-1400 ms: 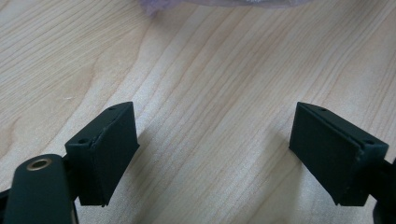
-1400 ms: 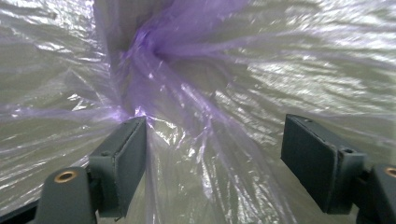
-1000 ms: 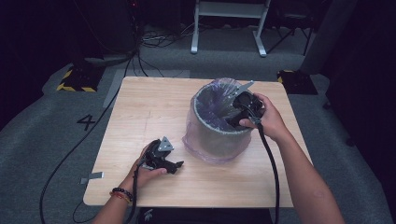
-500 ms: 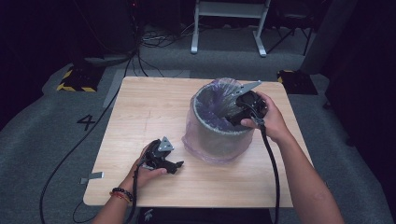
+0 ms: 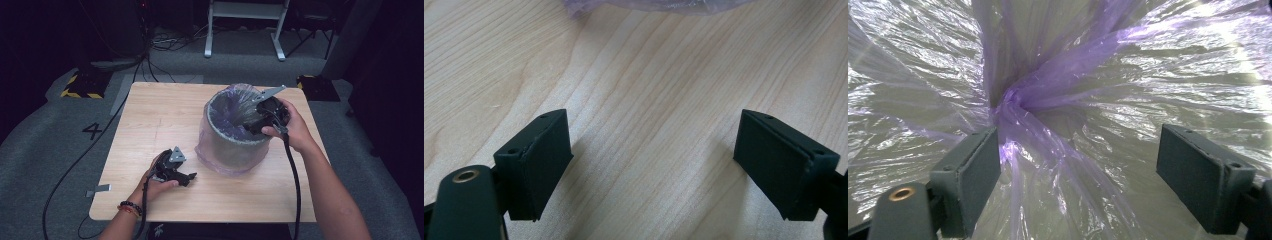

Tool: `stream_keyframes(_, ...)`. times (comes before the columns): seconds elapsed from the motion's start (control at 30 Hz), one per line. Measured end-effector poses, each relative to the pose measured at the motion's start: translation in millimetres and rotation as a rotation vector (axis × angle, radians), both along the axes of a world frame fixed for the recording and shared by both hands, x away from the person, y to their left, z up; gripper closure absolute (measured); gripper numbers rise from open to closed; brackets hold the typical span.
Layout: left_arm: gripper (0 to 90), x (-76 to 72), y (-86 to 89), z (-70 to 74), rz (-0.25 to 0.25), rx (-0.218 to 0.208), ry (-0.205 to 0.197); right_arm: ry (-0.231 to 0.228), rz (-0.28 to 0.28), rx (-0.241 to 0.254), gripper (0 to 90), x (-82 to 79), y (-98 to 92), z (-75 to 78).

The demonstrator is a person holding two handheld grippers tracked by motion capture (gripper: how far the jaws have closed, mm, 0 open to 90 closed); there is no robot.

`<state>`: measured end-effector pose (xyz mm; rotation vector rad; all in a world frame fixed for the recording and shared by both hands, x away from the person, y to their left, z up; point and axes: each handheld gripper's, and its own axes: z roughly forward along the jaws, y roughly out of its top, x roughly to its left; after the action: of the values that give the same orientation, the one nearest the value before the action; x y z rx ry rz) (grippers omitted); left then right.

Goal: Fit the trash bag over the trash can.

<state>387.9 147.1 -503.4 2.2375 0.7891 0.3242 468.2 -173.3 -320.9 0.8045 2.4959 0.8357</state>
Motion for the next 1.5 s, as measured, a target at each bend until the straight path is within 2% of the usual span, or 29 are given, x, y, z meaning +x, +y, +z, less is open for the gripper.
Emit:
stream_keyframes(0.2,15.2,-0.1,0.0,0.1,-0.001,0.001,0.002,-0.002,0.029,0.034,17.4,-3.3,-2.6,3.3)
stream_keyframes(0.4,15.2,-0.1,-0.1,0.0,0.0,0.0,0.002,-0.014,0.031,0.04,17.1,-5.6,-3.2,6.3)
stream_keyframes(0.73,15.2,-0.1,-0.1,-0.2,0.0,-0.002,0.0,-0.039,0.055,0.089,17.0,-15.2,-10.7,21.2)
stream_keyframes(0.87,15.2,0.0,0.0,-0.1,-0.001,0.0,-0.002,-0.049,0.059,0.089,17.0,-19.3,-12.5,23.4)
stream_keyframes(1.13,15.2,-0.2,-0.2,-0.2,0.001,-0.002,0.0,-0.058,0.065,0.119,18.1,-29.3,-20.2,23.1)
stream_keyframes(1.27,15.2,-0.1,-0.1,-0.1,-0.001,-0.001,0.001,-0.061,0.111,0.127,18.4,-36.3,-22.9,22.2)
stream_keyframes(1.37,15.2,0.0,0.1,0.2,-0.001,0.003,0.0,-0.08,0.13,0.127,18.3,-44.4,-23.0,21.9)
stream_keyframes(1.5,15.2,-0.1,0.0,-0.1,-0.001,0.0,-0.002,-0.085,0.135,0.13,18.2,-51.5,-24.6,21.3)
